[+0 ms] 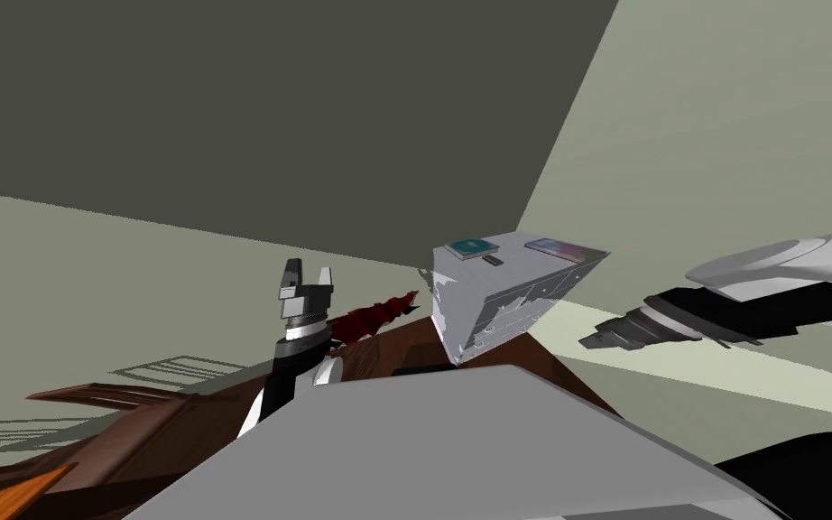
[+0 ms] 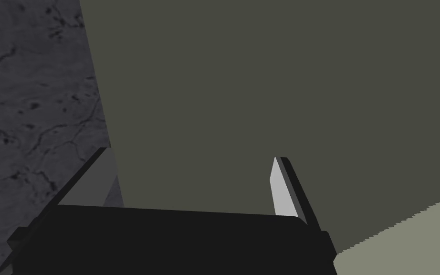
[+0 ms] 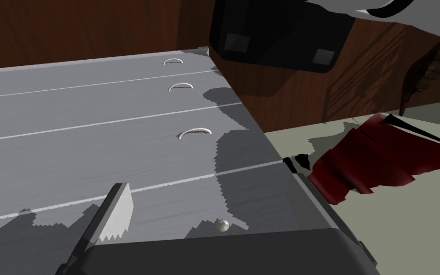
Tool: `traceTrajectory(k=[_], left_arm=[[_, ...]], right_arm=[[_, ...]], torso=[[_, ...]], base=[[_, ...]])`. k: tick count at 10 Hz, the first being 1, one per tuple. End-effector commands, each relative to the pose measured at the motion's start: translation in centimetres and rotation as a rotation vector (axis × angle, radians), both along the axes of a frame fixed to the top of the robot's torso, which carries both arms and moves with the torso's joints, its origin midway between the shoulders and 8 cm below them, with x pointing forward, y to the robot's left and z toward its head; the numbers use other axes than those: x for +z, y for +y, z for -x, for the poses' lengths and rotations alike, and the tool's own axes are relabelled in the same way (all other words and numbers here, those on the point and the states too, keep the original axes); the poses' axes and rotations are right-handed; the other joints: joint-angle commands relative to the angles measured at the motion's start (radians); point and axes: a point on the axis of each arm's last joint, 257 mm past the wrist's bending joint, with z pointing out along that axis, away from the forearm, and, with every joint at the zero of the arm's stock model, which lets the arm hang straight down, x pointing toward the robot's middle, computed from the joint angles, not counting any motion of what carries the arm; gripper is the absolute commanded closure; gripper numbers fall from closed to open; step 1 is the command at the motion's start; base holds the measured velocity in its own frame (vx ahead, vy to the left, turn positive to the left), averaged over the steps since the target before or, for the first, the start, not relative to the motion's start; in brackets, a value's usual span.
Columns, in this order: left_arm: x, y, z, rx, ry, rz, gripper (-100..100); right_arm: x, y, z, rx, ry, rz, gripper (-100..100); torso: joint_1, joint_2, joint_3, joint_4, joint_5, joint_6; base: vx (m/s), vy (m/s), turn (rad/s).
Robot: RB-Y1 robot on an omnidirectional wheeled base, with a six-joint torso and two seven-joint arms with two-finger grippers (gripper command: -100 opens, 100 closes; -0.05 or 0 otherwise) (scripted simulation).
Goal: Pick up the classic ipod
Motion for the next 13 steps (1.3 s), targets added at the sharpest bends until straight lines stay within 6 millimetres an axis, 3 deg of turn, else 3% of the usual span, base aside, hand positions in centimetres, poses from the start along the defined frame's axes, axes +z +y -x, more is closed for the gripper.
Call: traceTrajectory(k=[1,7,10,13], left_arm=[[0.0,0.0,0.0,0.000,0.000,0.000,0],[0.0,0.0,0.0,0.000,0.000,0.000,0],[0.0,0.0,0.0,0.000,0.000,0.000,0],[0.0,0.0,0.0,0.000,0.000,0.000,0]], right_arm=[[1.1,-0.8,-0.3,0.006,0.015,0.033,-100],[5.9,-3.6,-1.9,0.019,0.075,0.171,-100],[7.5,-3.4,-3.0,0.025,0.093,0.200,-100],[7.8,-2.5,-3.5,0.029,0.103,0.192,-100]], torso=[[0.000,0.000,0.000,0.000,0.000,0.000],[-0.001,-0.005,-0.003,-0.001,0.000,0.001],[-0.001,-0.011,-0.007,-0.003,-0.001,0.000],[-0.002,-0.015,-0.009,-0.004,-0.001,0.000]], base=[[0.079,0.007,0.083],[0.129,0.010,0.130],[0.257,-0.010,0.230],[0.279,-0.030,0.157]])
